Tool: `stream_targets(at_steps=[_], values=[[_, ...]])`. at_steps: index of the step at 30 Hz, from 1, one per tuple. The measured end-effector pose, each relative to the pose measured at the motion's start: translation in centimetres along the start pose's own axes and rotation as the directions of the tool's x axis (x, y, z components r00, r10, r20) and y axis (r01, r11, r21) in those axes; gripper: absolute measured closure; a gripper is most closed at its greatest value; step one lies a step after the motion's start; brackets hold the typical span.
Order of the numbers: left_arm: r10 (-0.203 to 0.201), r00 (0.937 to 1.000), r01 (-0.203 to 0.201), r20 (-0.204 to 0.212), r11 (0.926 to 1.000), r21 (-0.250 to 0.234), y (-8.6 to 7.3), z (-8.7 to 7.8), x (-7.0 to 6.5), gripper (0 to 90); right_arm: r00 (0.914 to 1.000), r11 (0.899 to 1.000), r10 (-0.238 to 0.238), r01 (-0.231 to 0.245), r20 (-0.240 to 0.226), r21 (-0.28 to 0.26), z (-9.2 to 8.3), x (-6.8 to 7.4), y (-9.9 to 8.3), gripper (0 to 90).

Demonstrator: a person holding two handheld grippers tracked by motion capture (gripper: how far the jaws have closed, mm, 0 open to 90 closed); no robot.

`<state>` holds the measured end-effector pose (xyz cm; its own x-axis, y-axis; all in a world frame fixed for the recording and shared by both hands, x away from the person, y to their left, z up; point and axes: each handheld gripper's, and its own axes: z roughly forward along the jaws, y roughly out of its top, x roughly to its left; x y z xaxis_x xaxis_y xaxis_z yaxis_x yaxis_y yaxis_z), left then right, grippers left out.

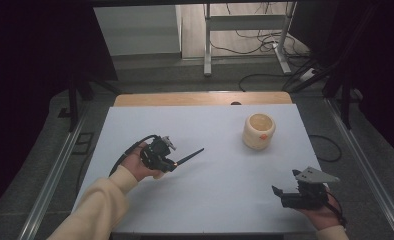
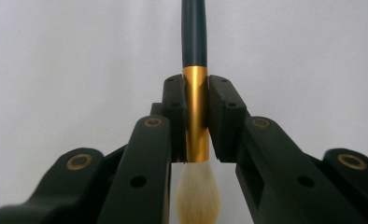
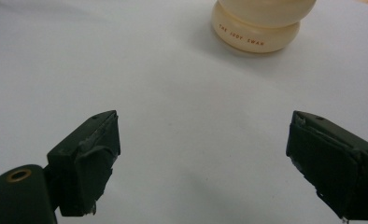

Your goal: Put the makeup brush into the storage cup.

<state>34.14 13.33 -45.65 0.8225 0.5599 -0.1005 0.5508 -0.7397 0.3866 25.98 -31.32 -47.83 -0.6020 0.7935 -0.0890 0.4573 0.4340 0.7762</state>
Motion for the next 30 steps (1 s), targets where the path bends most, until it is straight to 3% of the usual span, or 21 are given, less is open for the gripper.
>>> stream_targets(at_steps=[30], values=[[0.048, 0.9985, -0.048, 0.027, 0.9989, 0.001, 2.0, 0.9, -1.4, 78.7, 0.9994, 0.999, -0.035, 0.035, 0.002, -0.004, 0.3, 0.8, 0.7, 10.8]])
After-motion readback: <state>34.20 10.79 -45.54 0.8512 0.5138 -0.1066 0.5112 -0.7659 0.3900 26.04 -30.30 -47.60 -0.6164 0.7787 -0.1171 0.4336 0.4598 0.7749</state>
